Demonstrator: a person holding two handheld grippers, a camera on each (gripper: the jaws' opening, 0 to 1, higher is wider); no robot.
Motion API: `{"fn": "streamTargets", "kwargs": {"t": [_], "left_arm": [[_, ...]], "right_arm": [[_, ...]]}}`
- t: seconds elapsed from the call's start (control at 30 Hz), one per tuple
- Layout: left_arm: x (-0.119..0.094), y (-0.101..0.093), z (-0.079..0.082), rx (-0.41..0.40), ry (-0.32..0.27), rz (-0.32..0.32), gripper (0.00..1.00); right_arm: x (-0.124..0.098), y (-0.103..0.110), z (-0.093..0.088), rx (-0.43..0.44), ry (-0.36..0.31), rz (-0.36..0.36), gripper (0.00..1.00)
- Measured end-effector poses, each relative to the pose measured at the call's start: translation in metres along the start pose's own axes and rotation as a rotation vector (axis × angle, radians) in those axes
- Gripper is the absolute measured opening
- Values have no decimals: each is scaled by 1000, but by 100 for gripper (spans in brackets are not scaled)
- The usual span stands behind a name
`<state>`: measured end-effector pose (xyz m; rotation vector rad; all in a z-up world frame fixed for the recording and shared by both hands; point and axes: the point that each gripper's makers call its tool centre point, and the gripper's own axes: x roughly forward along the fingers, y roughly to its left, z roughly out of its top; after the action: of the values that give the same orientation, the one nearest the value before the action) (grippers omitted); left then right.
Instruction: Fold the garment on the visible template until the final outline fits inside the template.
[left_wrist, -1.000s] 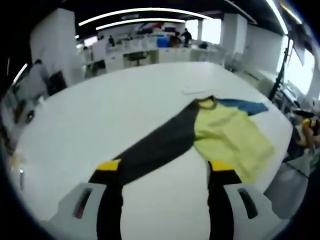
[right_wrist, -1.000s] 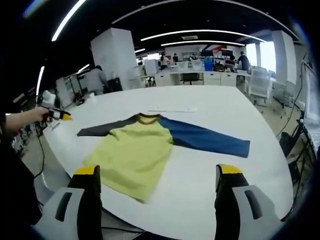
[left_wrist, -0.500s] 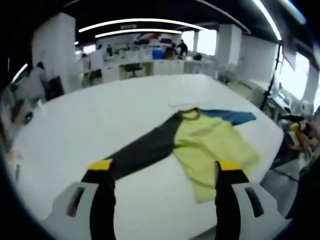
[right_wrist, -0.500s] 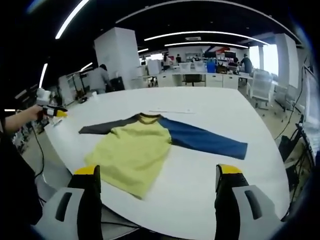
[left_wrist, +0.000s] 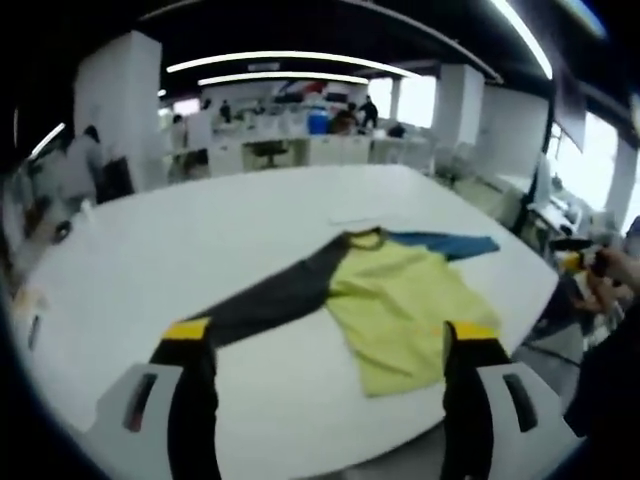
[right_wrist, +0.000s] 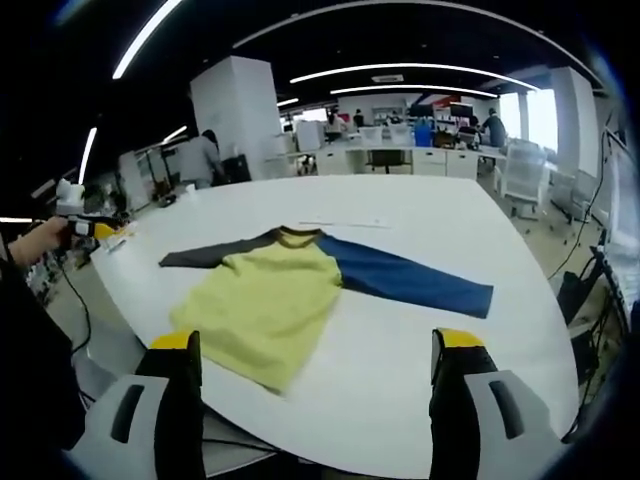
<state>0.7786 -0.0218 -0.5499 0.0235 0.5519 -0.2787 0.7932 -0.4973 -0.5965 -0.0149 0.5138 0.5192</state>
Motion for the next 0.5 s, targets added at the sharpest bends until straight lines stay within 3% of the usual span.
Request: {"fn": "streamTargets", "kwargs": {"t": [0.2,0.33,0.5], "left_arm": [[-10,-9,-9,6,0,-9,100],[-16,-17,-18,78,14,-34,100],[-17,-22,-20,56,13,-50,100]], "right_arm": [[2,2,-7,-24,23,3,95],[3,5,-9,-30,29,12,95],[3,6,-9,-26,27,16,95]]}}
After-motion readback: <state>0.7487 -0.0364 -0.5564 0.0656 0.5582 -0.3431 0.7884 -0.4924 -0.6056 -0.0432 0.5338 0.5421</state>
